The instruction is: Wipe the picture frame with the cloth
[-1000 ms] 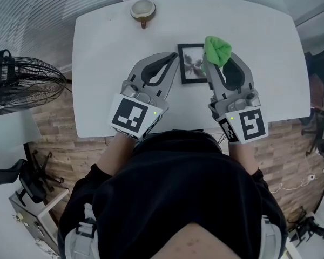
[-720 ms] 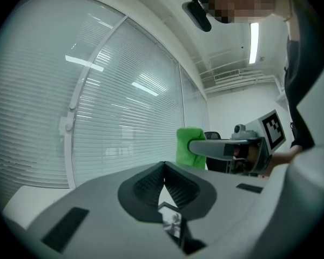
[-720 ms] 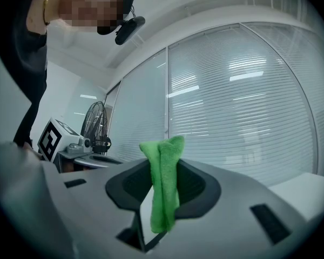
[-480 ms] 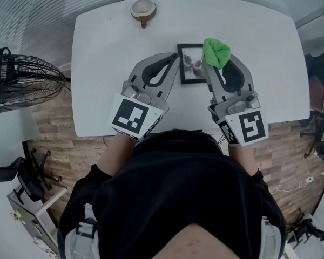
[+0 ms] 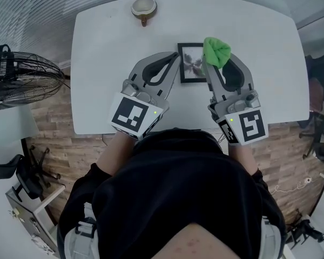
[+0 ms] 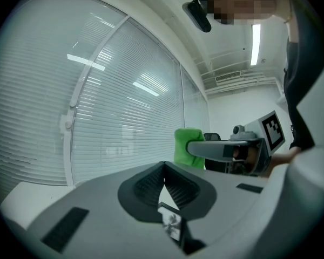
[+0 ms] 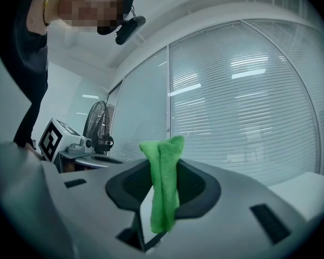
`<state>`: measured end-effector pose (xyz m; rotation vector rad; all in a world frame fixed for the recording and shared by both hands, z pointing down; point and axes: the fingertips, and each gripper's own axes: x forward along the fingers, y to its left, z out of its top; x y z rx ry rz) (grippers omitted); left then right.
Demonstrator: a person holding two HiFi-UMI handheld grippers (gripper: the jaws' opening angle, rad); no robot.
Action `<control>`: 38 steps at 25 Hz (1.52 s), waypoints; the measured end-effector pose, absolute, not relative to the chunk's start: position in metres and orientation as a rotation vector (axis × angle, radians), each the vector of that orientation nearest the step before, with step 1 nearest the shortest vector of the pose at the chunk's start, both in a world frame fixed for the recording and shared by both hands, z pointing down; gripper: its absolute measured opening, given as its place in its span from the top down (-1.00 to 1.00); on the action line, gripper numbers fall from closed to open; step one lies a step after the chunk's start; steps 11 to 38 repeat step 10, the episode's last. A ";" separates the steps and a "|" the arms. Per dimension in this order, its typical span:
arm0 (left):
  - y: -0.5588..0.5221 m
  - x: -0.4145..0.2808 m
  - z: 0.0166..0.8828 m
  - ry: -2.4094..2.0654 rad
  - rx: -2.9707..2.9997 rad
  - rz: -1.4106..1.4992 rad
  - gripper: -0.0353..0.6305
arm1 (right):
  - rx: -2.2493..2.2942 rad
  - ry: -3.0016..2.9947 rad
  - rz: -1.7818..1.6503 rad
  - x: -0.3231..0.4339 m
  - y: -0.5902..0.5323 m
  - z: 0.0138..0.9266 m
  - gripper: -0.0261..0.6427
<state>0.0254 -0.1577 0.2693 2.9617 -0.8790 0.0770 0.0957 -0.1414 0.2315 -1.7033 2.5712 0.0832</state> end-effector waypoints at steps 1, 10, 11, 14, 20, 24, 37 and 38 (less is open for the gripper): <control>-0.158 0.025 0.269 -0.881 2.961 0.078 0.86 | -1.703 2.571 0.083 0.095 -0.142 0.231 0.59; -0.158 0.026 0.262 -0.876 2.967 0.042 0.86 | -1.694 2.566 0.084 0.094 -0.142 0.229 0.60; -0.158 0.026 0.262 -0.876 2.967 0.042 0.86 | -1.694 2.566 0.084 0.094 -0.142 0.229 0.60; -0.158 0.026 0.262 -0.876 2.967 0.042 0.86 | -1.694 2.566 0.084 0.094 -0.142 0.229 0.60; -0.158 0.026 0.262 -0.876 2.967 0.042 0.86 | -1.694 2.566 0.084 0.094 -0.142 0.229 0.60; -0.158 0.026 0.262 -0.876 2.967 0.042 0.86 | -1.694 2.566 0.084 0.094 -0.142 0.229 0.60; -0.158 0.026 0.262 -0.876 2.967 0.042 0.86 | -1.694 2.566 0.084 0.094 -0.142 0.229 0.60; -0.158 0.026 0.262 -0.876 2.967 0.042 0.86 | -1.694 2.566 0.084 0.094 -0.142 0.229 0.60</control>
